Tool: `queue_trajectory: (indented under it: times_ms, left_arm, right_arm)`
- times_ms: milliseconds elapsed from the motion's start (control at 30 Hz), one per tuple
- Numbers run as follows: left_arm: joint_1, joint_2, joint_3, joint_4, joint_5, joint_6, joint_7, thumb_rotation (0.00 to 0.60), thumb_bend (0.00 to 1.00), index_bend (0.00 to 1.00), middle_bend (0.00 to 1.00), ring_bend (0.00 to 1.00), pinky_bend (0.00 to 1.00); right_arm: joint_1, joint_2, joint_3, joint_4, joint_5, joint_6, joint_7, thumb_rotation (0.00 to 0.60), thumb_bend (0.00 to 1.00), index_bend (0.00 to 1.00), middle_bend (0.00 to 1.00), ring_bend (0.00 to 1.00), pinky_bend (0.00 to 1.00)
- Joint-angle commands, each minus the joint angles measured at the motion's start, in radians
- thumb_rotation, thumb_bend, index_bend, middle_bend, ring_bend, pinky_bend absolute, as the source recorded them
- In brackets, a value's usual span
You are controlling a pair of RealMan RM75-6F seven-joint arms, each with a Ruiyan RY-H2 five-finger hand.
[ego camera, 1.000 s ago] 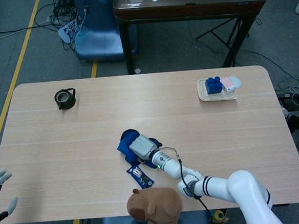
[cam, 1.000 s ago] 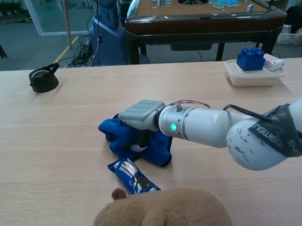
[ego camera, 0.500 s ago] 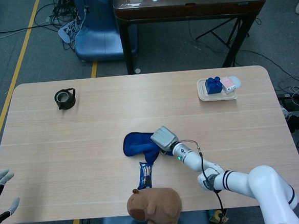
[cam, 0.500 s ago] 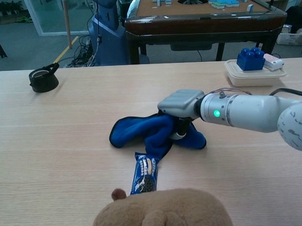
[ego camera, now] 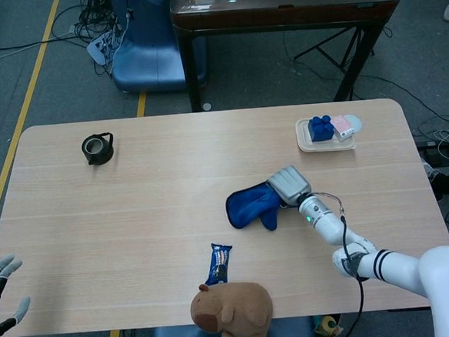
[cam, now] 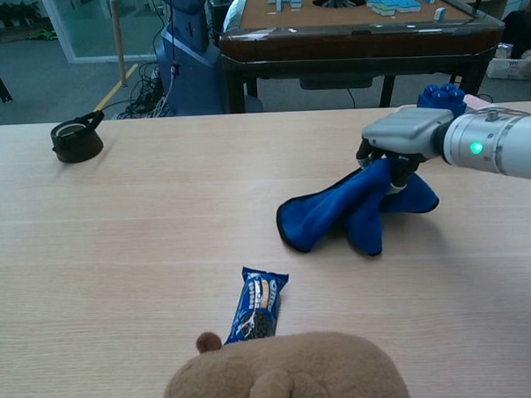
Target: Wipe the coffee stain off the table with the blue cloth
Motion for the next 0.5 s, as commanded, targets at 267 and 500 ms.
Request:
queue_trajectory:
  times_ms: [267, 500]
  left_arm:
    - [-0.003, -0.004, -0.002, 0.001, -0.004, -0.006, 0.007, 0.6, 0.27, 0.21, 0.16, 0.12, 0.07]
    - [-0.008, -0.009, -0.002, 0.001, -0.008, -0.015, 0.015, 0.6, 0.27, 0.21, 0.16, 0.12, 0.07]
  right_arm:
    - [-0.1, 0.175, 0.014, -0.1, 0.004, 0.108, 0.072, 0.6, 0.59, 0.7, 0.66, 0.61, 0.76]
    - [-0.15, 0.216, -0.003, -0.083, 0.007, 0.119, 0.109, 0.6, 0.58, 0.7, 0.66, 0.6, 0.76]
